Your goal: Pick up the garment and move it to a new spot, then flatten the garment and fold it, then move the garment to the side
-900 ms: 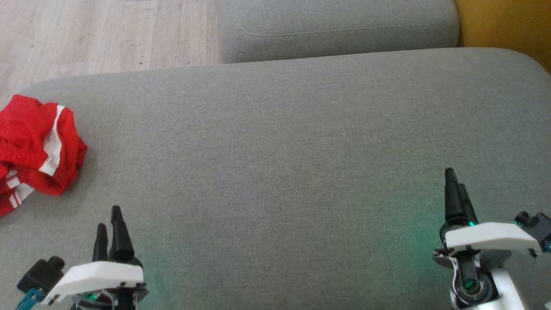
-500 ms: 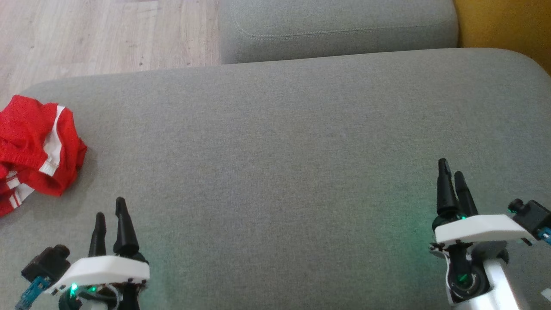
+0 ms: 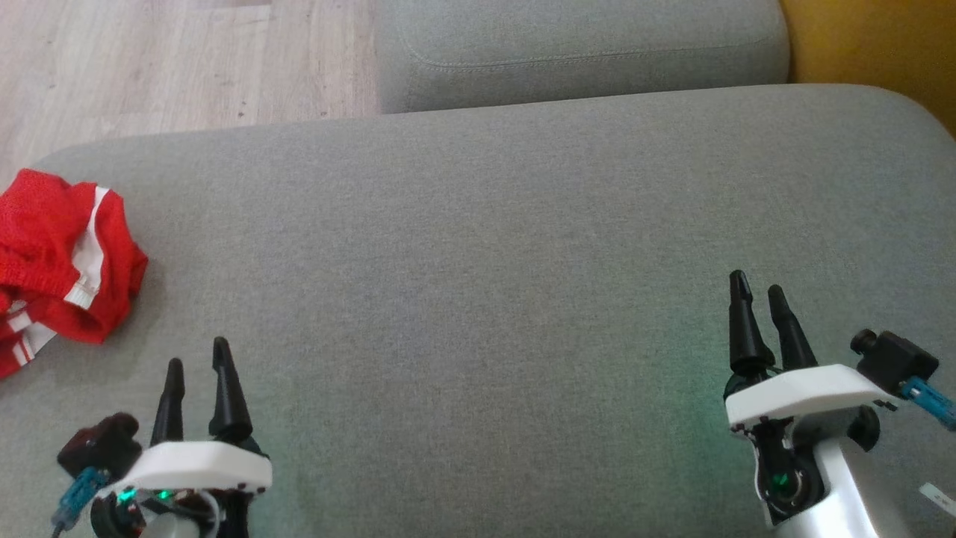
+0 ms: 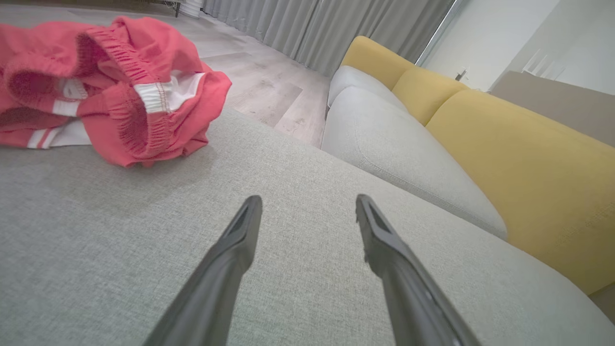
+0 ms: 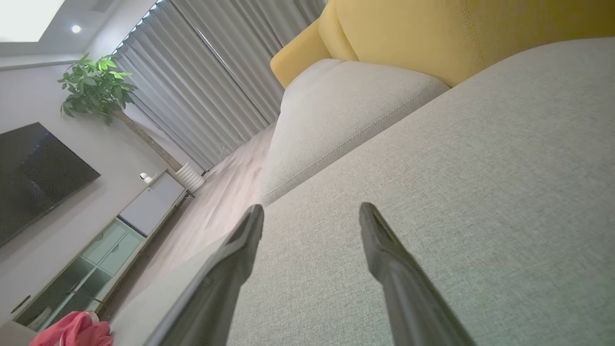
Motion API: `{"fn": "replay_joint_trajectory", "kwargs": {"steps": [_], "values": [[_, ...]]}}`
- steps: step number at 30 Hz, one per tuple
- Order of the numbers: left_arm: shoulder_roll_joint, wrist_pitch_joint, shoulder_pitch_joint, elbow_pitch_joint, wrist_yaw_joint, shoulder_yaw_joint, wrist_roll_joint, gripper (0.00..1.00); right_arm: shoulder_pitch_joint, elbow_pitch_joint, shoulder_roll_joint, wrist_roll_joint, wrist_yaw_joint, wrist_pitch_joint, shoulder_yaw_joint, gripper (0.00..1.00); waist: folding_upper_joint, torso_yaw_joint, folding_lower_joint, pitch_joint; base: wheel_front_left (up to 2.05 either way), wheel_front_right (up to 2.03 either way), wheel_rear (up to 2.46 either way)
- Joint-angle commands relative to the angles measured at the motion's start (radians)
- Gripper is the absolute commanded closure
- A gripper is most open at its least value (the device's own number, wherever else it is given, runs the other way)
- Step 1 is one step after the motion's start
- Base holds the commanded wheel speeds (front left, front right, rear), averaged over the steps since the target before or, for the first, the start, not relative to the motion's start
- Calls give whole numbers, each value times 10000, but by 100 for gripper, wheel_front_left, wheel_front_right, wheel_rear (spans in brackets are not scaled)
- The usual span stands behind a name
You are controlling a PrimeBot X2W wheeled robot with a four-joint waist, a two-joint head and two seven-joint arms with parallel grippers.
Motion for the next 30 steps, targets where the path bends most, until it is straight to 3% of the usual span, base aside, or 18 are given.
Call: {"fn": "replay_joint_trajectory", "kwargs": {"steps": [1,30], "values": [[240,-145,-446,-284,72,149,379,0,-617,-286,-152,-353,29,-214,226,0,0,-8,0,3,0,0,0],[278,-1006,-69,166,468,43,3848,0,-443,18,-58,-4309,39,-1066,404,0,0,-165,0,-80,0,0,0]]}}
